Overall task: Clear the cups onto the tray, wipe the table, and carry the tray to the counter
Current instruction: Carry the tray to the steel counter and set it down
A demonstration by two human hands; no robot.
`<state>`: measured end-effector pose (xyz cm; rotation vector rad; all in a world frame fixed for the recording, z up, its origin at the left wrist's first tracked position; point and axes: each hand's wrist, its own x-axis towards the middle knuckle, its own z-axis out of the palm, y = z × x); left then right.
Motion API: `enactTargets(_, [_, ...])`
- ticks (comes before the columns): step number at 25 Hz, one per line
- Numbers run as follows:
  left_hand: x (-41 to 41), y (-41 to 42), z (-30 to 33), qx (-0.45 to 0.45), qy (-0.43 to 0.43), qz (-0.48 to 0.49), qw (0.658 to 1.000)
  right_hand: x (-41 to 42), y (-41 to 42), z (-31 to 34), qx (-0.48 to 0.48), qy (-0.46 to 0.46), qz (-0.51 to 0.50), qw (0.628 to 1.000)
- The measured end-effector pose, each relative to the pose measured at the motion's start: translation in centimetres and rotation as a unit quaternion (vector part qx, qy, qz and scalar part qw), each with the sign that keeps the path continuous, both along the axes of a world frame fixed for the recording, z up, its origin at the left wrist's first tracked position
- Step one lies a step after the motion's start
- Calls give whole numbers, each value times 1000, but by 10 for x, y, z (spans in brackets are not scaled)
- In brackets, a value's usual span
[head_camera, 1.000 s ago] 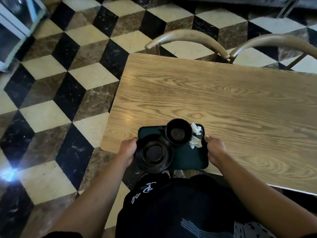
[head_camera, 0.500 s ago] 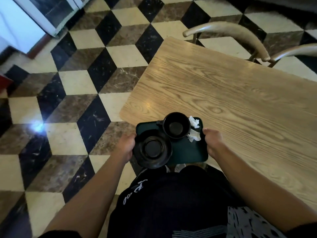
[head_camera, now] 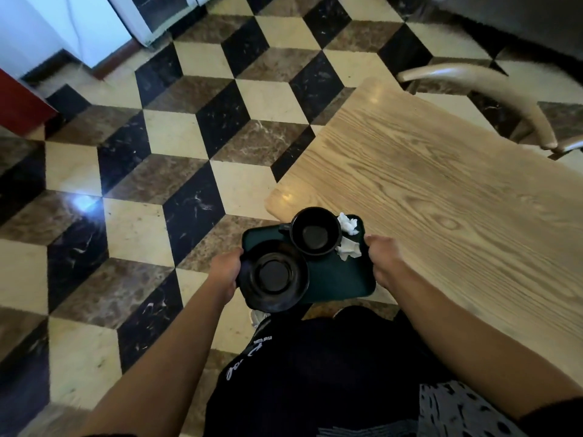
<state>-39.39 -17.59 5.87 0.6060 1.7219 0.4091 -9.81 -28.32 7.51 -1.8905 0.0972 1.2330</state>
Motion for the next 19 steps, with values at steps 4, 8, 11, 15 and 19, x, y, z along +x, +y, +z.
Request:
enactTargets(4, [-45, 32, -2, 3, -7, 1, 1000, -42, 34, 5, -7, -9, -2, 1000])
enactTargets(8, [-91, 65, 3, 6, -13, 0, 1000, -90, 67, 5, 3, -2, 6, 1000])
enactTargets(11, [-125, 85, 4, 2, -17, 0, 1000, -123, 87, 4, -8, -1, 11, 1000])
enactTargets(15, [-162, 104, 6, 4, -16, 9, 1000, -157, 118, -1, -12, -27, 15, 999])
enactTargets(19, [-193, 120, 4, 5, -13, 22, 1000, -183, 149, -3, -12, -19, 28, 999])
